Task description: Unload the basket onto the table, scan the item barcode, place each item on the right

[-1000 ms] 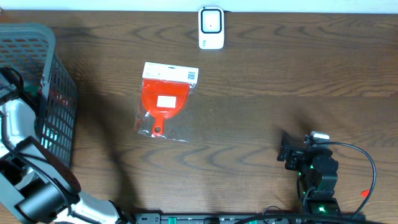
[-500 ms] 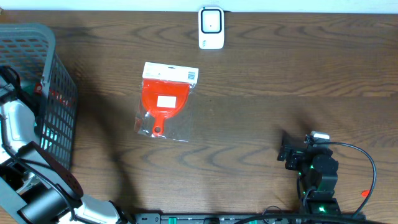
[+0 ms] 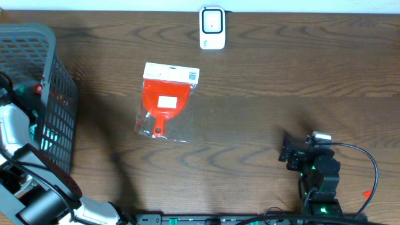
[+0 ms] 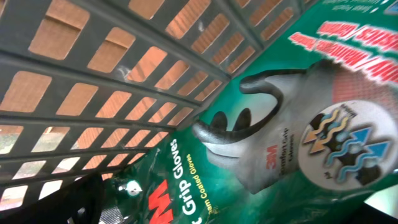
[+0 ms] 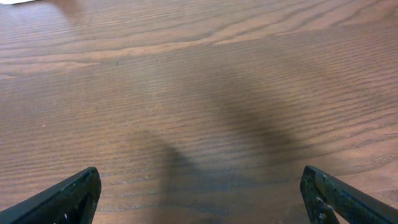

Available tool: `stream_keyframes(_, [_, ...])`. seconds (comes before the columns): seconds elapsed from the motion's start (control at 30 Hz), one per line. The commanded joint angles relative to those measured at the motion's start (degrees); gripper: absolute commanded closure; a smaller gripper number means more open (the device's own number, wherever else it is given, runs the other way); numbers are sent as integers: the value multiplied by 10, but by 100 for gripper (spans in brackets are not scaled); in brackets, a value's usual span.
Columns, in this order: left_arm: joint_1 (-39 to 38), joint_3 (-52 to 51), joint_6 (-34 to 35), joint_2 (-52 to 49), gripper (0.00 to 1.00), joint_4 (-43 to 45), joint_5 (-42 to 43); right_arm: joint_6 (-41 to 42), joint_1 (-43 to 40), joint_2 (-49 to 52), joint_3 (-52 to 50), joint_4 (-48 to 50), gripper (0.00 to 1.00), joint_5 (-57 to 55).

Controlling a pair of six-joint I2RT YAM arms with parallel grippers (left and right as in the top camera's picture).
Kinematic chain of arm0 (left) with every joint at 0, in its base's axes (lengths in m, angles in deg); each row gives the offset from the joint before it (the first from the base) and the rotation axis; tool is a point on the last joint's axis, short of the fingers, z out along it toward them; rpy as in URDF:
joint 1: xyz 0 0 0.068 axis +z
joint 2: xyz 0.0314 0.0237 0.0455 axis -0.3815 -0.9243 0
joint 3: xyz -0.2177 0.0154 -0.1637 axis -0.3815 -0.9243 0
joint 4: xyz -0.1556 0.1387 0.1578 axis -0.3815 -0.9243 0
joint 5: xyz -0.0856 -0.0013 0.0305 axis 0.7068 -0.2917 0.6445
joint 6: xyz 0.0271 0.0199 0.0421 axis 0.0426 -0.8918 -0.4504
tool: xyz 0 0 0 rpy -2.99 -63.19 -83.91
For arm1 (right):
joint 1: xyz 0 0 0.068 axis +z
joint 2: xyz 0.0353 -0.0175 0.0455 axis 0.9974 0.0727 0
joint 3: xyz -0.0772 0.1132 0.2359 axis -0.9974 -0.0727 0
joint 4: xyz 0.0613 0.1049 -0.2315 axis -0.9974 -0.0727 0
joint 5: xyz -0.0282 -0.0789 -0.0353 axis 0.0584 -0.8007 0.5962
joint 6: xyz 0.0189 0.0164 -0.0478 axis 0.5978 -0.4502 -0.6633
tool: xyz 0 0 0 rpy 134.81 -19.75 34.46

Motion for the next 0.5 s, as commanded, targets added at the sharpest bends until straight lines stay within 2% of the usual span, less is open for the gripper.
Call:
stream_keyframes(0.0, [5, 15, -28, 2, 2, -5, -1, 7, 2, 1, -1, 3, 1, -8])
stream_keyframes(0.47, [5, 11, -35, -64, 2, -25, 9, 7, 2, 1, -1, 3, 1, -8])
